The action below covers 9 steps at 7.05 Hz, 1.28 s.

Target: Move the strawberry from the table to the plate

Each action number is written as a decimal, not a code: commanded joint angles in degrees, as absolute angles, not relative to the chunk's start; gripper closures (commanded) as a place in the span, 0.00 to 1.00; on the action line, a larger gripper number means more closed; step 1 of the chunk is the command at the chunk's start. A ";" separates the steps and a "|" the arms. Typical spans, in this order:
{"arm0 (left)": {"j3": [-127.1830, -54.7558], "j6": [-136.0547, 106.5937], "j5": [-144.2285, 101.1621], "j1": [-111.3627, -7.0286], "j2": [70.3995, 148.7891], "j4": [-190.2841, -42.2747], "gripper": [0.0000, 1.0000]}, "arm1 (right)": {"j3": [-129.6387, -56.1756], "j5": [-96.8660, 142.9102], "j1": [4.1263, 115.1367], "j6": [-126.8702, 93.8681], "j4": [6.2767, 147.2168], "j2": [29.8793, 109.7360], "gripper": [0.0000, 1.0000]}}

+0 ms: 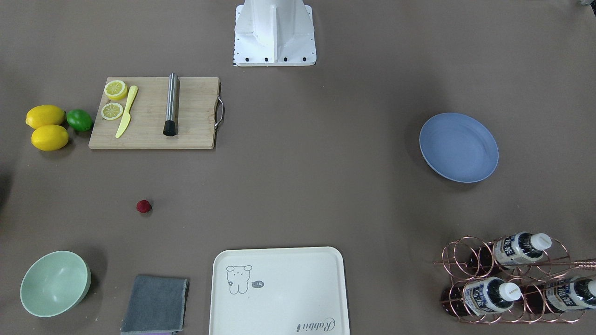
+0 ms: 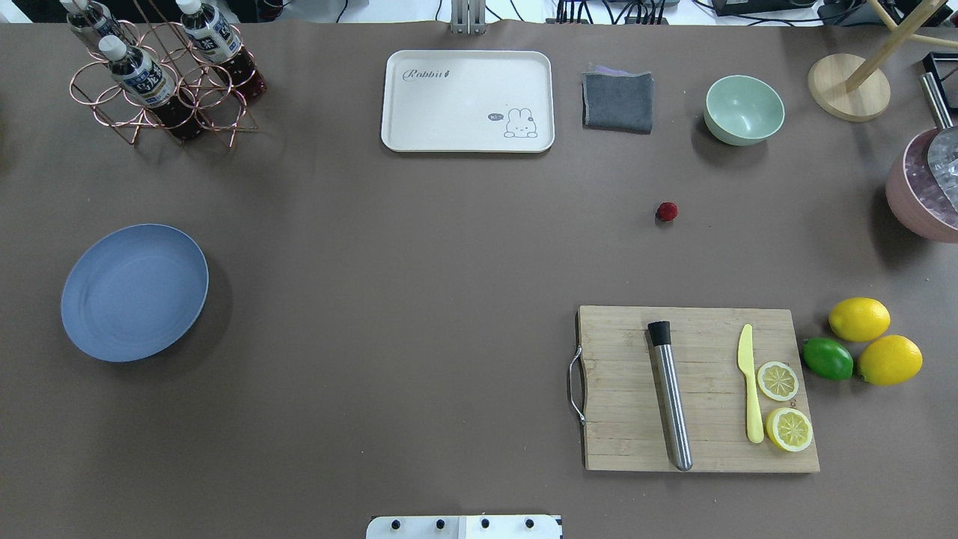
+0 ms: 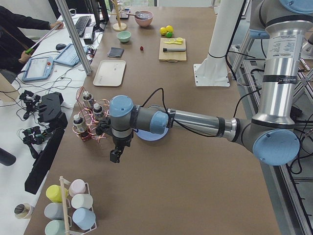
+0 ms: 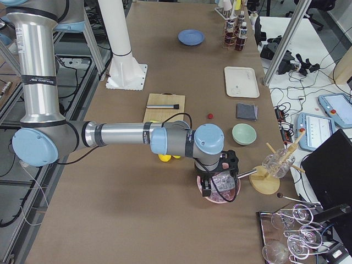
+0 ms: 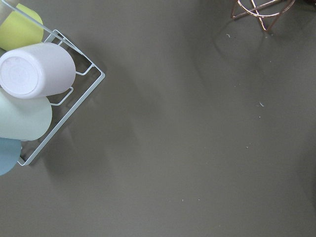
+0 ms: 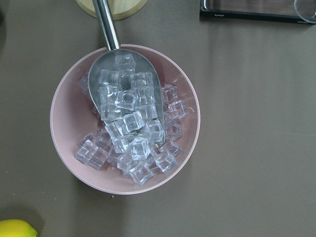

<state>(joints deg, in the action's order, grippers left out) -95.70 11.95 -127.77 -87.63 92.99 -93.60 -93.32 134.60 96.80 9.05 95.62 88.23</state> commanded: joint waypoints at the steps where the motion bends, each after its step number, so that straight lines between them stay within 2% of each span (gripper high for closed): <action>1: -95.89 11.95 -127.79 -87.63 92.99 -93.60 0.02 | -93.17 134.56 96.77 9.05 95.62 88.33 0.00; 5: -96.32 11.95 -127.79 -87.80 92.99 -93.52 0.02 | -94.39 135.09 96.86 8.96 95.71 90.87 0.00; 9: -96.86 11.95 -128.67 -87.72 91.32 -93.60 0.02 | -94.40 132.63 97.65 9.05 95.62 88.60 0.00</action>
<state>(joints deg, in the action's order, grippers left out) -96.95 11.92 -128.34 -87.77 91.81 -93.56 -94.51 133.66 97.55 9.04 95.63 89.32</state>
